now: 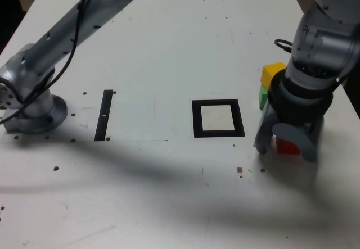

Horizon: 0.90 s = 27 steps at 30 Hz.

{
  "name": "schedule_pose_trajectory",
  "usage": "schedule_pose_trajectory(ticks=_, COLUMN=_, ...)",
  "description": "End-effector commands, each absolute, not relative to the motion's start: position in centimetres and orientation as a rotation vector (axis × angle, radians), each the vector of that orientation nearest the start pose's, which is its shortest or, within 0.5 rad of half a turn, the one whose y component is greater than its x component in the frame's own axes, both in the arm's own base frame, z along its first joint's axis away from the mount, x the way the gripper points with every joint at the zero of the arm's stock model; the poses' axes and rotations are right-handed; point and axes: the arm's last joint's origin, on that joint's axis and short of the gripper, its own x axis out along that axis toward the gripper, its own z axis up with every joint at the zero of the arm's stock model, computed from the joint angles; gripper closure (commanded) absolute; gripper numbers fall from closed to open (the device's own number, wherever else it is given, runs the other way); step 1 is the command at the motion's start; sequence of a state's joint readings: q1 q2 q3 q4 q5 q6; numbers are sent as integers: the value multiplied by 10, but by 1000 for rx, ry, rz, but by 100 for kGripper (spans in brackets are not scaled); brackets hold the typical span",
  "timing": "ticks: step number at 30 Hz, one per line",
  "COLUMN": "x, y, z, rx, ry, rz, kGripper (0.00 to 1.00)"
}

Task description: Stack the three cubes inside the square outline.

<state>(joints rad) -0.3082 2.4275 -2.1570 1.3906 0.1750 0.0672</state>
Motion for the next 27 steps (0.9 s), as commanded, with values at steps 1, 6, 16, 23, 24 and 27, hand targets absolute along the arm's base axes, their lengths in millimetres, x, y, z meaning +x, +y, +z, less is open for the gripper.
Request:
schedule_pose_trajectory(ticks=1, x=458, y=-136, z=215, rx=439, ry=1606, rz=-161, kGripper=71)
schedule_pose_trajectory(ticks=6, x=458, y=-133, z=214, rx=422, ry=1616, rz=-168, kGripper=79)
schedule_pose_trajectory(ticks=16, x=451, y=-131, z=223, rx=421, ry=1627, rz=-171, kGripper=86)
schedule_pose_trajectory(ticks=23, x=433, y=-125, z=247, rx=418, ry=1623, rz=-170, kGripper=86)
schedule_pose_trajectory(ticks=24, x=428, y=-123, z=252, rx=413, ry=1625, rz=-169, kGripper=86)
schedule_pose_trajectory(ticks=27, x=414, y=-116, z=260, rx=390, ry=1637, rz=-155, kGripper=86)
